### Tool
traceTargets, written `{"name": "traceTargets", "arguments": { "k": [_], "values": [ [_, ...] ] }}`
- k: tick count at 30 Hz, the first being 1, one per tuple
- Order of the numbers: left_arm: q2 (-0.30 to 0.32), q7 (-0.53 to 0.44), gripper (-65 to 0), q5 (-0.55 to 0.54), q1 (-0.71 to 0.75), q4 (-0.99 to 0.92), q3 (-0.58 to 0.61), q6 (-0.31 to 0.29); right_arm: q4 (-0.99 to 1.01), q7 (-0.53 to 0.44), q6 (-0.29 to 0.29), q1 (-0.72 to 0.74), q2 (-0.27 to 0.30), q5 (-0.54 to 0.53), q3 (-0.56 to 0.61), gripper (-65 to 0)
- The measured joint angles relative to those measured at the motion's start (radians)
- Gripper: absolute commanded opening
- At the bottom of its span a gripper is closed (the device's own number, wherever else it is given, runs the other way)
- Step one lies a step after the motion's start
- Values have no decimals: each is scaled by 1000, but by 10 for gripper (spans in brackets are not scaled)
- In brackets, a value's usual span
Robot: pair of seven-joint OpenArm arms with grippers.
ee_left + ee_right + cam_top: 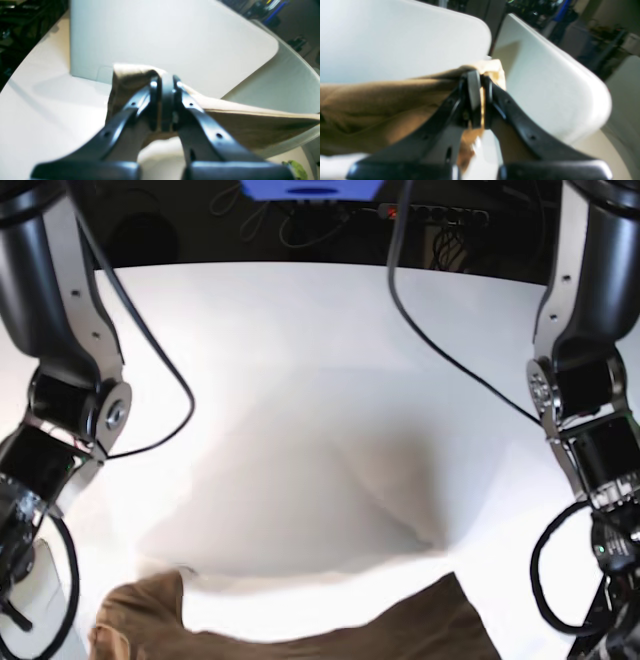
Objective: Layout the t-shirt on the table in an organized manner, then fold the t-shirt properly
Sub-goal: 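Lift the shirt with both grippers and fling it flat onto the table, then lay the shirt down and open the right gripper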
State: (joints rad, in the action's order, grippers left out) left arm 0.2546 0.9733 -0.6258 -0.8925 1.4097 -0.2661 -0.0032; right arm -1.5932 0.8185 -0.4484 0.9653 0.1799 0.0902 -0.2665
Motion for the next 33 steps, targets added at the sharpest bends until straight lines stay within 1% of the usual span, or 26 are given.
{"name": "traceTargets", "arguments": {
  "k": [3, 5, 6, 7, 8, 11, 15, 18, 20, 22, 24, 26, 28, 30, 33],
  "values": [
    [0, -4, -649, -4, 69, 13, -2, -1, -130, 24, 0, -133, -2, -2, -2, -650],
    [0, 8, -649, 8, 138, 42, -3, 2, -200, 31, 1, -254, -31, 6, -4, -650],
    [2, 13, -649, 4, 193, 76, -3, -2, -248, 39, 1, -340, -51, 8, -3, -650],
    [15, 11, -649, 3, 239, 105, 0, 4, -279, 45, -3, -399, -63, 0, -1, -650],
    [29, 13, -649, -2, 299, 146, 2, -5, -325, 39, 0, -472, -78, -1, -1, -650],
    [51, -3, -649, 17, 447, 222, -12, 7, -392, -35, 3, -654, -132, 3, -6, -650],
    [81, 1, -649, -5, 669, 311, -1, -4, -382, -178, -2, -912, -209, -3, -25, -650],
    [103, -8, -649, 10, 830, 313, -7, -1, -372, -284, 2, -1070, -257, 10, -58, -650],
    [106, -9, -649, 20, 896, 275, -7, 5, -362, -344, 3, -1133, -290, 8, -60, -650],
    [98, -7, -649, 11, 947, 246, -5, -3, -356, -377, 2, -1194, -315, 6, -52, -650],
    [98, -10, -649, 3, 970, 206, -4, -5, -354, -389, -1, -1245, -321, 1, -51, -650],
    [100, -13, -649, 15, 973, 153, -12, 3, -345, -371, 0, -1265, -316, 3, -51, -650],
    [96, -13, -649, 7, 978, 115, -39, 0, -338, -335, 0, -1263, -313, 8, -53, -650],
    [95, -13, -649, 6, 977, 73, -61, 0, -339, -320, 0, -1265, -313, 7, -52, -650],
    [95, -10, -649, 8, 980, 19, -96, -1, -341, -301, 0, -1315, -311, 3, -50, -650]
  ]
}}
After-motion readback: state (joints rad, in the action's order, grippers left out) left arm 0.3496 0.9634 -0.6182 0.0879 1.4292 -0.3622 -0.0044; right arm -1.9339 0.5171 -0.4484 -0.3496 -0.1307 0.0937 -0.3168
